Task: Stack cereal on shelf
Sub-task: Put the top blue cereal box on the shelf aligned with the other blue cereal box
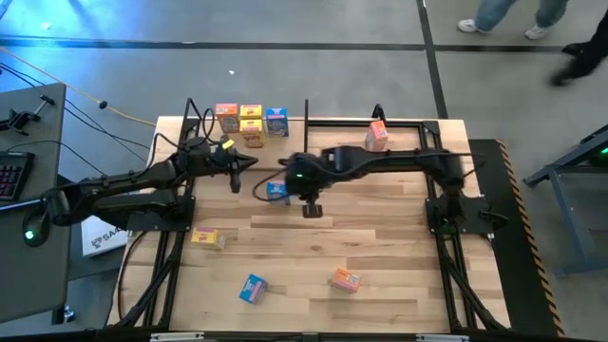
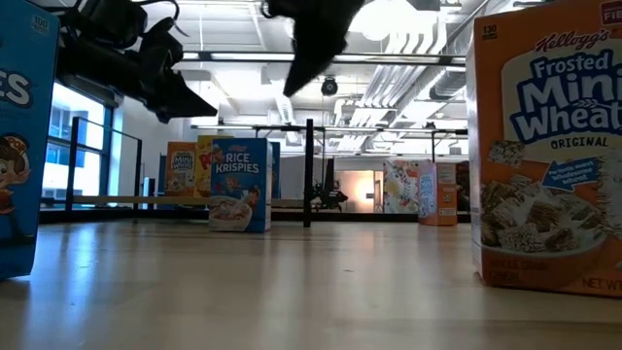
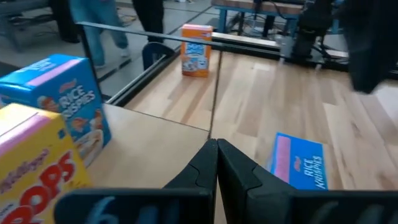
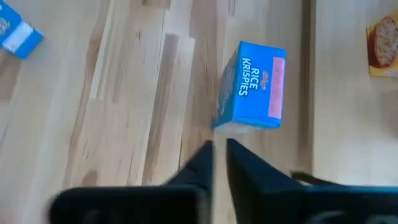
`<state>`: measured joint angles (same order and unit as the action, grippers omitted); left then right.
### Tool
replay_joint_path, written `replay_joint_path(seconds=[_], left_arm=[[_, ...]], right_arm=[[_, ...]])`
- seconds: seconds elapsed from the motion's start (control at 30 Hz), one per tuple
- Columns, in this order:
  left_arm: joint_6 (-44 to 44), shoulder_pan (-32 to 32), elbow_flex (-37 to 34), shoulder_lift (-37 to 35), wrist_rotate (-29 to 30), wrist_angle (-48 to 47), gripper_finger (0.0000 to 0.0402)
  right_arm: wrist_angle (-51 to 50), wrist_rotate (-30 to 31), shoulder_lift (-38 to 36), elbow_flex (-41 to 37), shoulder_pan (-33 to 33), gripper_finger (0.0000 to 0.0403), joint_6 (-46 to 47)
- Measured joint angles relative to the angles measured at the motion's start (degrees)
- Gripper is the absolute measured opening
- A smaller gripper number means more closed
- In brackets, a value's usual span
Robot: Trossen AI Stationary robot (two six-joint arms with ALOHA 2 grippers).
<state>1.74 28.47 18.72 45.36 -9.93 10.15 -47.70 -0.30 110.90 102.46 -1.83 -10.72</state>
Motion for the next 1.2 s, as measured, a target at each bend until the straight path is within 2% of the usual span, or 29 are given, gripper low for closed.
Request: replay_joint_path(seconds=[0.03, 0.17, 0.3, 0.4, 0.5, 0.63, 0.77, 1.0, 1.2], left_arm=[[0.0, -0.59, 0.0, 0.0, 0.0, 0.04, 0.0], [0.26, -2.56, 0.0, 0.0, 0.03, 0.68, 0.0], [0.9, -4.01, 1.21, 0.3, 0.15, -0.25, 0.001], [0.78, -5.72, 5.64, 1.29, 0.13, -9.21, 0.0034], [2.64, -7.99, 12.61, 3.55, 0.11, -21.21, 0.0071], [2.84, -10.78, 22.56, 9.23, 0.37, -35.16, 0.0131], [2.86, -13.04, 31.3, 16.99, 0.91, -44.53, 0.0194], [4.56, -15.25, 41.05, 30.99, 2.03, -52.57, 0.0281], [6.81, -16.36, 44.71, 37.88, 4.52, -54.11, 0.0307]], right_arm=[[5.73, -0.77, -2.51, -5.81, -0.05, 0.0009, 0.45], [28.96, -1.61, -12.88, -27.35, -0.03, 0.0028, 4.83], [48.34, -1.62, -20.91, -43.6, 0.02, 0.0028, 8.9], [59.55, -0.94, -25.18, -52.7, -0.03, 0.002, 10.84], [66.65, 0.44, -27.87, -59.25, -0.01, 0.0012, 12.37], [71.97, 1.65, -29.44, -64.35, 0.01, 0.0005, 13.73], [72.16, 1.66, -29.38, -65.29, 0.01, 0.0005, 13.75], [71.84, 1.64, -29.38, -65.29, 1.1, 0.0005, 12.6], [71.69, 1.58, -29.38, -65.29, 2.0, 0.0005, 11.8]])
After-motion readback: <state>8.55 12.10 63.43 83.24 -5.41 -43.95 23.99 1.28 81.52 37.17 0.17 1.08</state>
